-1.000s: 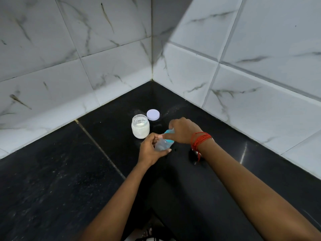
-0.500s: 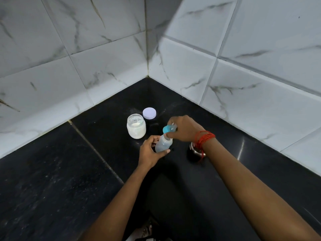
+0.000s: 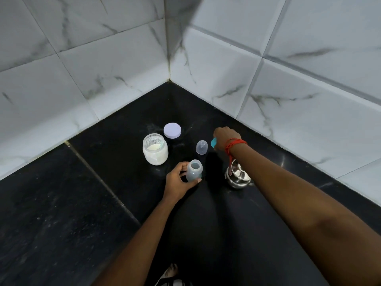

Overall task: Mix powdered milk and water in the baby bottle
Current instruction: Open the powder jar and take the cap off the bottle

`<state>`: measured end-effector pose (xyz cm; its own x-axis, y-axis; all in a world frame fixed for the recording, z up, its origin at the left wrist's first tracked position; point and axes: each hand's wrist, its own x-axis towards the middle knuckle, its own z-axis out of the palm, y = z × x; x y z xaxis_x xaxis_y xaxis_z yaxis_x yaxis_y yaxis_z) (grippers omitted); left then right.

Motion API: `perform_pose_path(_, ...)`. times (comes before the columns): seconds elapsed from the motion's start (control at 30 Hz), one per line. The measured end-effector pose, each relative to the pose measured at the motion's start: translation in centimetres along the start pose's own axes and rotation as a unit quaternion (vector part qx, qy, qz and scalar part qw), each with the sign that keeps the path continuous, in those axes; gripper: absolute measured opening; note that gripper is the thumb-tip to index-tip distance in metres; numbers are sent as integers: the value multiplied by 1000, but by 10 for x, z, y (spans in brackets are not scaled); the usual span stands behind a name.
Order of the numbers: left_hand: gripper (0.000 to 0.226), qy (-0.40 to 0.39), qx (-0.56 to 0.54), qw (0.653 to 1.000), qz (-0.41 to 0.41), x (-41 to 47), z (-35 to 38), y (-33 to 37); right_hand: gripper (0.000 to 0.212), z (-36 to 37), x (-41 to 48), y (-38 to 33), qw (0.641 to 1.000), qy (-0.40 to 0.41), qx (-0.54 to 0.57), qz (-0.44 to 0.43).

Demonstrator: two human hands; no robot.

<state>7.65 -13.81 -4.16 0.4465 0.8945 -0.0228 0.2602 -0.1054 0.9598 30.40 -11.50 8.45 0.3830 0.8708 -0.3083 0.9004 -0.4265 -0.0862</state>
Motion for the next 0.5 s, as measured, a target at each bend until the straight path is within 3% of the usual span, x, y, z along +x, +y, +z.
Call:
perform_pose_path(0.3,61,-31,17,999,16,5,-6,-1,55,24,12,-7,991,-82,-107,18)
perform_pose_path(0.4,69,-35,29,999,26,1,-7,-2,64,23,11,-3,992,-73,-105,17)
perform_pose_path(0.5,72,2,51,999,14,-12,-17,-12,57,12,8,-3,996,-6,-87,-3)
